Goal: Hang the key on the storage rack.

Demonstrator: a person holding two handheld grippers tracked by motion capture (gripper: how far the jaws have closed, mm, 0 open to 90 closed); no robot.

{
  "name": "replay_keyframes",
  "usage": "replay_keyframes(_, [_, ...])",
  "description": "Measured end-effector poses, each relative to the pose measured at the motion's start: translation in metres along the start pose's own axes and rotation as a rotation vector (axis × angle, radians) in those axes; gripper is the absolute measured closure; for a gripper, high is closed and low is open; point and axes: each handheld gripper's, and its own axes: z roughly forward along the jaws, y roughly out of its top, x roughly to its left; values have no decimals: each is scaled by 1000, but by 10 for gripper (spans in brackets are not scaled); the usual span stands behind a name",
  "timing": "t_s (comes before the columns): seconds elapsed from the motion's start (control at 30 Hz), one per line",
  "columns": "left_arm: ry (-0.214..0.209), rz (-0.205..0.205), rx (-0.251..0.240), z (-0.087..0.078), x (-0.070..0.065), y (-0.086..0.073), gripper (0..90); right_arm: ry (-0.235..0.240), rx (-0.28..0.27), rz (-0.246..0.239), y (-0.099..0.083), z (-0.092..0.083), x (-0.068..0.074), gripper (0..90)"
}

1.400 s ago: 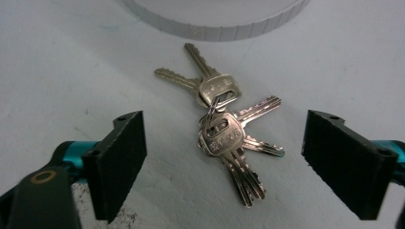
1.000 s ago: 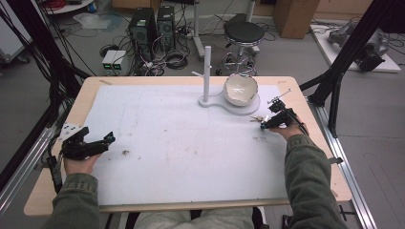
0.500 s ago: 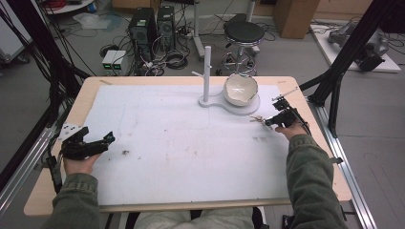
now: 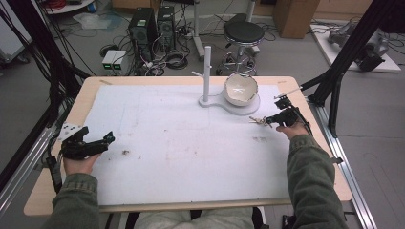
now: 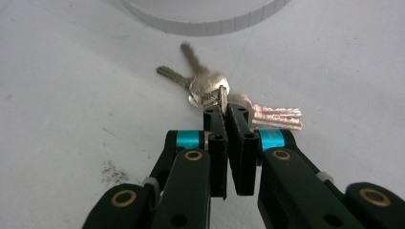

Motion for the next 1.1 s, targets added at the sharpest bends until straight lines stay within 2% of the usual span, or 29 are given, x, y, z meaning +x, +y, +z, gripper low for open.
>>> replay_keyframes(0.47, [1,-7,-10,0,0,0,18,30,-73,5,-1,-20,6,871])
replay_keyframes(0.6, [-2,-8,-10,0,1,0,18,0,-79,-5,-1,-25,9,870])
replay_keyframes(0.73, [-4,-13,-15,0,1,1,18,16,-97,11,-1,-32,13,870])
replay_keyframes(0.8, [-3,-16,-17,1,1,1,18,7,-96,7,0,-34,14,870])
replay_keyframes(1.1, [-7,-26,-19,0,2,1,18,9,-135,-6,11,-62,28,870])
